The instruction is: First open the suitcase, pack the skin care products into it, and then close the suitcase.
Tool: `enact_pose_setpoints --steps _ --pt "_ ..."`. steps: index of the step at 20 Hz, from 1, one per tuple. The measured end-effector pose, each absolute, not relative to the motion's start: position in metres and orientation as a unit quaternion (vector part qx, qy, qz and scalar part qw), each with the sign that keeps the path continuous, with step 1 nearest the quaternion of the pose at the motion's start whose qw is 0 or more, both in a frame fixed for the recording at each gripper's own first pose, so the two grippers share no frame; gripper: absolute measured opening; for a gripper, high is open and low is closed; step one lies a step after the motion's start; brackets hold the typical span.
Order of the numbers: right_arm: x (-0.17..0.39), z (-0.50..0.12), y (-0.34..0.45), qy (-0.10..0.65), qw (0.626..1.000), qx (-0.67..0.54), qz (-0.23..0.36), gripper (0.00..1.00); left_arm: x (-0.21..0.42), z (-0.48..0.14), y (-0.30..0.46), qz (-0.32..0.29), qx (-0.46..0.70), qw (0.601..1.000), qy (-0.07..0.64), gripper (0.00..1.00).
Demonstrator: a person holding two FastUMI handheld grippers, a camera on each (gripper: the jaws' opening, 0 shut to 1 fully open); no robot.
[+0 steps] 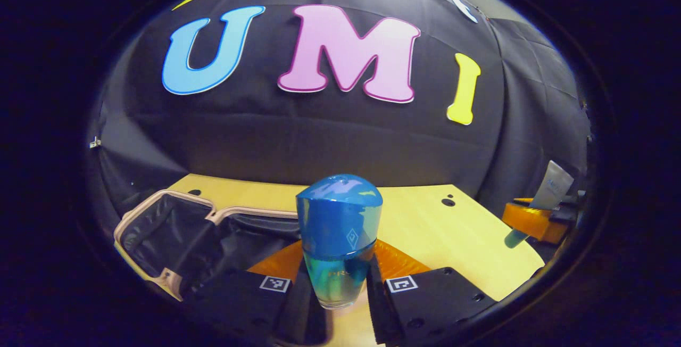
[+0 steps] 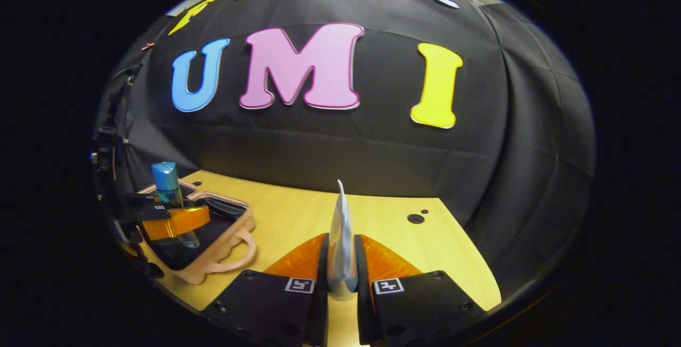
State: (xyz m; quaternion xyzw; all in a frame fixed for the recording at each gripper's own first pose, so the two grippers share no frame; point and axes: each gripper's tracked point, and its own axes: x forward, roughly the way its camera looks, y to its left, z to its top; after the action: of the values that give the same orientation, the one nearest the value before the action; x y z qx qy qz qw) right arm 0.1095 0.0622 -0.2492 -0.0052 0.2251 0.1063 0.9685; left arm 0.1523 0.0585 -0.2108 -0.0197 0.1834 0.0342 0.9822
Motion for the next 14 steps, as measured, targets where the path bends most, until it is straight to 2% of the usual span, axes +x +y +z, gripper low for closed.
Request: enact_pose_setpoints --steps 2,5,7,8,9,11,12,13,14 --pt "0.104 -0.236 0.091 0.221 0.967 -0.004 0.126 0.25 0.146 -0.227 0.100 0.050 -0.019 0.975 0.215 0.48" --pt "0.092 -0.219 0.129 0.224 0.962 0.012 0.154 0.25 0.133 -0.261 0.147 0.058 -0.033 0.956 0.286 0.51" --pt "0.082 -0.211 0.147 0.226 0.959 0.020 0.169 0.25 0.127 -0.283 0.164 0.055 -0.044 0.938 0.338 0.51" --pt "0.077 -0.207 0.155 0.226 0.958 0.022 0.177 0.21 0.126 -0.292 0.168 0.052 -0.049 0.928 0.364 0.52" --pt "0.073 -0.202 0.161 0.225 0.957 0.023 0.183 0.25 0.129 -0.299 0.172 0.048 -0.053 0.921 0.383 0.51" --pt "0.065 -0.197 0.168 0.226 0.955 0.026 0.191 0.25 0.129 -0.314 0.176 0.039 -0.052 0.902 0.428 0.48" --pt "0.061 -0.194 0.172 0.228 0.954 0.030 0.193 0.25 0.131 -0.319 0.178 0.032 -0.049 0.892 0.449 0.51" --pt "0.059 -0.191 0.173 0.230 0.953 0.036 0.193 0.20 0.145 -0.315 0.179 0.027 -0.041 0.893 0.447 0.51" --pt "0.057 -0.188 0.175 0.232 0.953 0.042 0.192 0.30 0.155 -0.315 0.180 0.021 -0.036 0.888 0.458 0.51"
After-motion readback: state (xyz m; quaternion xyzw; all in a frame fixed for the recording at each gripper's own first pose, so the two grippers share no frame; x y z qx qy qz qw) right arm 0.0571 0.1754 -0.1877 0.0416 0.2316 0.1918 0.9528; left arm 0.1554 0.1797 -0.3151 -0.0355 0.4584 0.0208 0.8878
